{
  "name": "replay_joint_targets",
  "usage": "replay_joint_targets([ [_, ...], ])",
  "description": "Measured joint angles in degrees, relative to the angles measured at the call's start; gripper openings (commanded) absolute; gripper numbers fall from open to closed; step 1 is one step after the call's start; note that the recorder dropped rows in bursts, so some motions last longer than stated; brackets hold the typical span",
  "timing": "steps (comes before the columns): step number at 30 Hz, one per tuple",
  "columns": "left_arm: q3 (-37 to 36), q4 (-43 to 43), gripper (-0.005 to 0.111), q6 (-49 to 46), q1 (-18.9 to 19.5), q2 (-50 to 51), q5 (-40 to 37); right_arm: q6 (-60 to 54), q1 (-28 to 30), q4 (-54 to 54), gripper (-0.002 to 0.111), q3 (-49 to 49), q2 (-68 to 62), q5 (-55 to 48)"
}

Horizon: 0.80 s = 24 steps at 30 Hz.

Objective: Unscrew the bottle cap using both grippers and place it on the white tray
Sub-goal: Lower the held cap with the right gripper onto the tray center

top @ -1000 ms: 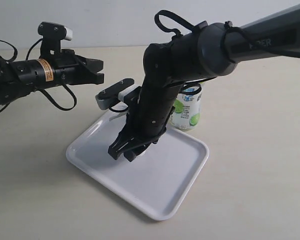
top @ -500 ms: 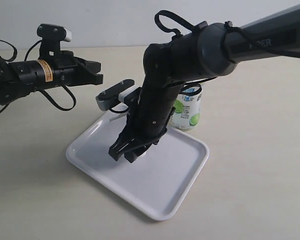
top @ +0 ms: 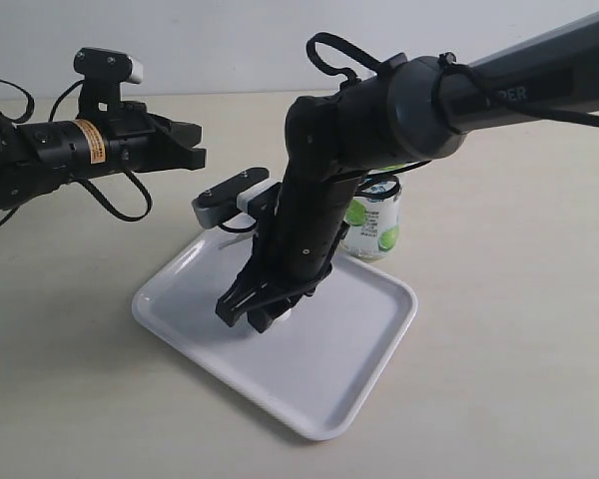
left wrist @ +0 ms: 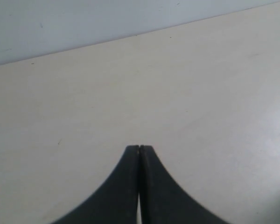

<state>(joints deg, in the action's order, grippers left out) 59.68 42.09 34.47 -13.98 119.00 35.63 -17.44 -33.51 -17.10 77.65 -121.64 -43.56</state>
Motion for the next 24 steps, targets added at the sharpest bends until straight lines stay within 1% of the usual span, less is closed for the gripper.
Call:
replay_joint_targets([
  [1, 0.00, 0.00, 0.000, 0.00, 0.00, 0.00, 0.00, 0.00, 0.00, 0.00, 0.001, 0.00, 0.00, 0.00],
  [4, 0.00, 0.00, 0.000, 0.00, 0.00, 0.00, 0.00, 0.00, 0.00, -0.12, 0.009, 0.00, 0.00, 0.00],
  [14, 0.00, 0.00, 0.000, 0.00, 0.00, 0.00, 0.00, 0.00, 0.00, -0.79, 0.047, 0.00, -0.05, 0.00],
  [17, 0.00, 0.00, 0.000, 0.00, 0.00, 0.00, 0.00, -0.10, 0.00, -0.79, 0.053, 0.00, -0.05, 0.00],
  [24, 0.00, 0.00, 0.000, 0.00, 0.00, 0.00, 0.00, -0.10, 0.00, -1.20, 0.054, 0.00, 0.22, -0.86],
])
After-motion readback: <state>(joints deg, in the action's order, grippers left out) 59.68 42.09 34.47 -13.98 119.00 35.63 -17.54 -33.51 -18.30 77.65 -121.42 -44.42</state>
